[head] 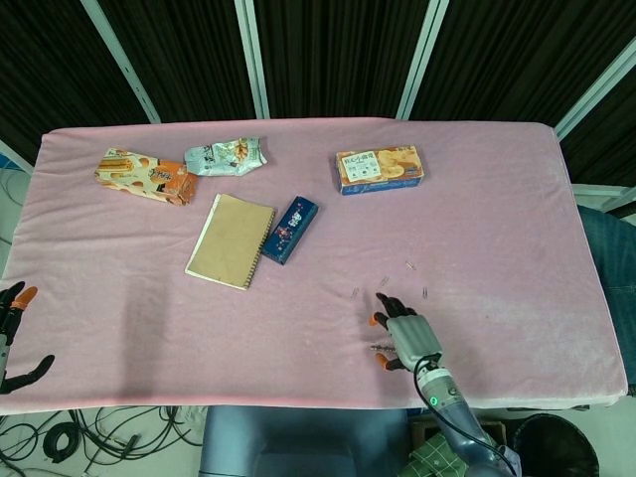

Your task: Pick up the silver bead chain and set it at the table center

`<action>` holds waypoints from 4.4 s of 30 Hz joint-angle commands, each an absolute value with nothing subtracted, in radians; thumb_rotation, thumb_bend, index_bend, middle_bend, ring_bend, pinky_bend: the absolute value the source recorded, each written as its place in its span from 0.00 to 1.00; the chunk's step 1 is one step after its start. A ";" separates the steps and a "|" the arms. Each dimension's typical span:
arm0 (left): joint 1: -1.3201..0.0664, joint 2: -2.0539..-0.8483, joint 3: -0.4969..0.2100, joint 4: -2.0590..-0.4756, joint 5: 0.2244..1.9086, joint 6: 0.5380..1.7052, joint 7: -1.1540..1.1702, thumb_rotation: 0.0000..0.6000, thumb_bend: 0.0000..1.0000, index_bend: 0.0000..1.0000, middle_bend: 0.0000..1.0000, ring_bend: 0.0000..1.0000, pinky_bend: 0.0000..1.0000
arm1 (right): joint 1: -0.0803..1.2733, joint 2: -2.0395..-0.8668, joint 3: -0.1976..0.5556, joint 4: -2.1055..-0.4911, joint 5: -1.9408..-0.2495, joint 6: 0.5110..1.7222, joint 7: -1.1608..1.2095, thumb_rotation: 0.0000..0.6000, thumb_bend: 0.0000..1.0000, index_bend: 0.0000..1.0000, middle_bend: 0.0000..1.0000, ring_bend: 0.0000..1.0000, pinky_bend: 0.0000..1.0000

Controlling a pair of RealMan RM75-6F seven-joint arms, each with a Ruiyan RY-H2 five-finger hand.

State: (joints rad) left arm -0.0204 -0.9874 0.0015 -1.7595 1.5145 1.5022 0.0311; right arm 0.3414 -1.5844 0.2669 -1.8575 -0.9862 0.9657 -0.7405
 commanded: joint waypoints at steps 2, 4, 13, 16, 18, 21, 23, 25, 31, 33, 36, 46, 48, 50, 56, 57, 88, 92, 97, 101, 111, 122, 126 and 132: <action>-0.020 -0.987 0.000 -1.758 1.512 1.504 0.029 1.00 0.22 0.09 0.00 0.00 0.00 | 0.361 -1.646 0.250 -1.829 -0.963 1.004 -0.709 0.96 0.21 0.38 0.00 0.06 0.21; -0.021 -0.987 -0.001 -1.758 1.510 1.502 0.028 1.00 0.22 0.09 0.00 0.00 0.00 | 0.368 -1.670 0.248 -1.817 -0.961 1.018 -0.695 0.96 0.21 0.40 0.00 0.06 0.21; -0.020 -0.983 -0.001 -1.755 1.511 1.505 0.017 1.00 0.22 0.09 0.00 0.00 0.00 | 0.398 -1.718 0.221 -1.767 -0.939 1.076 -0.703 0.97 0.21 0.47 0.00 0.06 0.21; -0.020 -0.982 -0.001 -1.754 1.511 1.505 0.016 1.00 0.22 0.09 0.00 0.00 0.00 | 0.403 -1.726 0.212 -1.756 -0.940 1.099 -0.708 0.97 0.21 0.49 0.00 0.06 0.21; -0.020 -0.982 -0.001 -1.754 1.511 1.504 0.017 1.00 0.22 0.09 0.00 0.00 0.00 | 0.405 -1.730 0.205 -1.749 -0.949 1.115 -0.711 0.97 0.21 0.49 0.00 0.06 0.21; -0.020 -0.983 -0.001 -1.755 1.511 1.503 0.020 1.00 0.22 0.09 0.00 0.00 0.00 | 0.405 -1.734 0.188 -1.744 -0.961 1.137 -0.716 0.97 0.21 0.49 0.00 0.06 0.21; -0.021 -0.984 -0.001 -1.756 1.510 1.502 0.023 1.00 0.22 0.09 0.00 0.00 0.00 | 0.403 -1.735 0.178 -1.745 -0.963 1.150 -0.716 0.96 0.21 0.49 0.00 0.06 0.21; -0.021 -0.985 0.000 -1.757 1.509 1.500 0.026 1.00 0.22 0.09 0.00 0.00 0.00 | 0.400 -1.738 0.168 -1.744 -0.965 1.164 -0.717 0.96 0.21 0.50 0.00 0.06 0.21; -0.021 -0.985 -0.001 -1.758 1.507 1.501 0.029 1.00 0.22 0.09 0.00 0.00 0.00 | 0.393 -1.764 0.142 -1.718 -0.985 1.219 -0.732 0.96 0.22 0.52 0.00 0.06 0.21; -0.021 -0.986 -0.001 -1.757 1.506 1.501 0.029 1.00 0.22 0.09 0.00 0.00 0.00 | 0.392 -1.775 0.140 -1.712 -0.980 1.226 -0.729 0.96 0.22 0.52 0.00 0.06 0.21; -0.022 -0.985 -0.001 -1.758 1.506 1.499 0.028 1.00 0.22 0.09 0.00 0.00 0.00 | 0.394 -1.784 0.140 -1.699 -0.978 1.235 -0.727 0.96 0.22 0.54 0.00 0.06 0.21; -0.022 -0.985 -0.001 -1.758 1.506 1.498 0.028 1.00 0.22 0.09 0.00 0.00 0.00 | 0.398 -1.788 0.139 -1.685 -0.963 1.244 -0.716 0.97 0.24 0.56 0.00 0.06 0.21; -0.022 -0.985 -0.001 -1.758 1.505 1.500 0.029 1.00 0.22 0.09 0.00 0.00 0.00 | 0.399 -1.788 0.139 -1.685 -0.959 1.243 -0.713 0.97 0.24 0.56 0.00 0.06 0.21; -0.021 -0.985 -0.001 -1.758 1.505 1.500 0.029 1.00 0.22 0.09 0.00 0.00 0.00 | 0.400 -1.787 0.139 -1.685 -0.955 1.243 -0.710 0.97 0.24 0.56 0.00 0.06 0.21; -0.023 -0.986 -0.001 -1.758 1.504 1.497 0.032 1.00 0.22 0.09 0.00 0.00 0.00 | 0.404 -1.787 0.139 -1.680 -0.947 1.240 -0.703 0.97 0.24 0.56 0.00 0.06 0.21; -0.023 -0.986 -0.002 -1.758 1.503 1.497 0.033 1.00 0.22 0.09 0.00 0.00 0.00 | 0.405 -1.787 0.139 -1.679 -0.946 1.240 -0.701 0.97 0.24 0.56 0.00 0.06 0.21; -0.023 -0.988 -0.003 -1.758 1.498 1.497 0.039 1.00 0.22 0.09 0.00 0.00 0.00 | 0.423 -1.794 0.130 -1.662 -0.925 1.247 -0.693 0.97 0.25 0.59 0.00 0.06 0.21; -0.024 -0.989 -0.002 -1.758 1.499 1.494 0.041 1.00 0.22 0.09 0.00 0.00 0.00 | 0.426 -1.793 0.129 -1.665 -0.921 1.245 -0.692 0.98 0.25 0.59 0.00 0.06 0.21; -0.024 -0.989 -0.003 -1.759 1.497 1.495 0.041 1.00 0.22 0.10 0.00 0.00 0.00 | 0.429 -1.795 0.129 -1.663 -0.919 1.243 -0.689 0.97 0.26 0.59 0.00 0.06 0.21; -0.024 -0.988 -0.003 -1.759 1.497 1.495 0.039 1.00 0.22 0.10 0.00 0.00 0.00 | 0.432 -1.796 0.128 -1.662 -0.918 1.242 -0.688 0.98 0.26 0.58 0.00 0.06 0.21; -0.023 -0.987 -0.004 -1.758 1.496 1.496 0.038 1.00 0.22 0.10 0.00 0.00 0.00 | 0.436 -1.798 0.125 -1.662 -0.918 1.244 -0.685 0.97 0.26 0.53 0.00 0.06 0.21; -0.025 -0.988 -0.004 -1.759 1.492 1.491 0.041 1.00 0.22 0.11 0.00 0.00 0.00 | 0.439 -1.799 0.121 -1.661 -0.913 1.246 -0.684 0.97 0.26 0.55 0.00 0.06 0.21; -0.025 -0.988 -0.004 -1.759 1.492 1.491 0.042 1.00 0.22 0.11 0.00 0.00 0.00 | 0.441 -1.799 0.119 -1.662 -0.912 1.245 -0.684 0.98 0.27 0.56 0.00 0.06 0.21; -0.026 -0.988 -0.004 -1.759 1.490 1.489 0.042 1.00 0.22 0.11 0.00 0.00 0.00 | 0.442 -1.797 0.116 -1.661 -0.908 1.245 -0.688 0.97 0.28 0.58 0.00 0.06 0.21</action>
State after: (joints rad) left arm -0.0257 -0.9876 -0.0042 -1.7594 1.4897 1.4894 0.0425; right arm 0.4419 -1.7975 0.1160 -1.6611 -0.9083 1.2452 -0.6876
